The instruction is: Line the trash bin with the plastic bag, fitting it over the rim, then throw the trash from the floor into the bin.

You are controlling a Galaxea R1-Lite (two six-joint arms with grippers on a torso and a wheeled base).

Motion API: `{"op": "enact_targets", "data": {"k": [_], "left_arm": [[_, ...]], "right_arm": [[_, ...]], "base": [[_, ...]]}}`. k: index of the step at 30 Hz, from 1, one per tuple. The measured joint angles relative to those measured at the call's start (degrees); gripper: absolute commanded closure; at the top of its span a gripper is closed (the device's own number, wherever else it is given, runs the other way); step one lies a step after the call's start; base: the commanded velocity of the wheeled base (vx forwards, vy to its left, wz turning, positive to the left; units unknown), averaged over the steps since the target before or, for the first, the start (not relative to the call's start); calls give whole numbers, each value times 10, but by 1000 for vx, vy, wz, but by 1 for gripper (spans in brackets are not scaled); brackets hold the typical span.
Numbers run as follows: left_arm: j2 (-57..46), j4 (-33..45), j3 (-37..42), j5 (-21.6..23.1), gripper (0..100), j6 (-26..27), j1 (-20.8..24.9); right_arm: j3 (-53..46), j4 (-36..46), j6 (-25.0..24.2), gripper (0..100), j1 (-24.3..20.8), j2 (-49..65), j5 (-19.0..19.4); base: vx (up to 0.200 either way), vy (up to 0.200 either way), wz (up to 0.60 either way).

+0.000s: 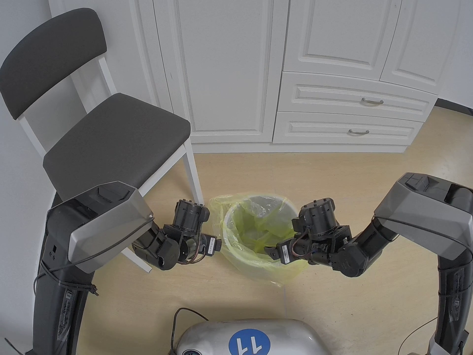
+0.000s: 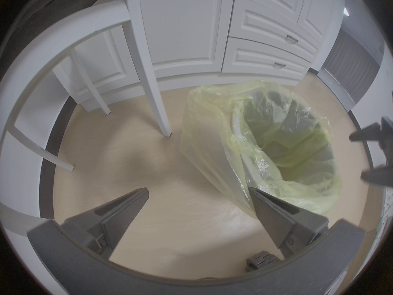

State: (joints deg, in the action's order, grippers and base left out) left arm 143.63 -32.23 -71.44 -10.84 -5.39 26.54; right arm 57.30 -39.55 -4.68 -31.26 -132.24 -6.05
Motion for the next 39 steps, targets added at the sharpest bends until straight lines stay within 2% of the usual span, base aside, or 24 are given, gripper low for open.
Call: {"op": "enact_targets", "data": {"k": [7,16,24,39], "left_arm": [[7,18,-5,6,0,12,-24],[32,19,-30,38,0,8,-45],[44,30,-33,63,0,7,-47],[75,32,-118,47,0,-49,-55]], "right_arm": [[3,1,31,0,38,2,21],[0,5,86,0,79,-1,30],[-17,20,188,0,118,-16,31],[-17,20,196,0,122,-70,32]], "base": [[0,0,0],[0,0,0],[0,0,0],[0,0,0]]}}
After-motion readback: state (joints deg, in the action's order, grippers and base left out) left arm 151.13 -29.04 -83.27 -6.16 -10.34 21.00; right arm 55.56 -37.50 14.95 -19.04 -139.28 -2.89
